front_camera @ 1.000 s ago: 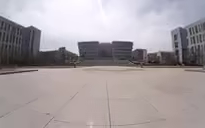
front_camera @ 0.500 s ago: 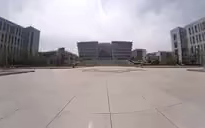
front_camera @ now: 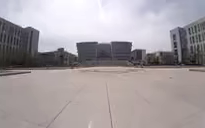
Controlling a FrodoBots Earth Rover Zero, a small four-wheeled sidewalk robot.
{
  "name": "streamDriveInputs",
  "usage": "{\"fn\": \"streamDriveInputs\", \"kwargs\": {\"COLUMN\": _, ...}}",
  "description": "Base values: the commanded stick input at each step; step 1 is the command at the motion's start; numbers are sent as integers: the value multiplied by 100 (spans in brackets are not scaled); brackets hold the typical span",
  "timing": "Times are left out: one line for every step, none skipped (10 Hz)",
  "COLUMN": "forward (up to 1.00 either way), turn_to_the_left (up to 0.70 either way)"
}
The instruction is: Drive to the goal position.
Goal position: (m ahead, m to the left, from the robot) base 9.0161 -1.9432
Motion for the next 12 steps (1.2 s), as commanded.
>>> {"fn": "streamDriveInputs", "kwargs": {"forward": 100, "turn_to_the_left": 0}}
{"fn": "streamDriveInputs", "kwargs": {"forward": 100, "turn_to_the_left": 0}}
{"fn": "streamDriveInputs", "kwargs": {"forward": 100, "turn_to_the_left": 0}}
{"fn": "streamDriveInputs", "kwargs": {"forward": 100, "turn_to_the_left": 0}}
{"fn": "streamDriveInputs", "kwargs": {"forward": 100, "turn_to_the_left": 0}}
{"fn": "streamDriveInputs", "kwargs": {"forward": 100, "turn_to_the_left": 0}}
{"fn": "streamDriveInputs", "kwargs": {"forward": 100, "turn_to_the_left": 0}}
{"fn": "streamDriveInputs", "kwargs": {"forward": 100, "turn_to_the_left": 0}}
{"fn": "streamDriveInputs", "kwargs": {"forward": 100, "turn_to_the_left": 0}}
{"fn": "streamDriveInputs", "kwargs": {"forward": 100, "turn_to_the_left": 0}}
{"fn": "streamDriveInputs", "kwargs": {"forward": 100, "turn_to_the_left": 0}}
{"fn": "streamDriveInputs", "kwargs": {"forward": 100, "turn_to_the_left": 0}}
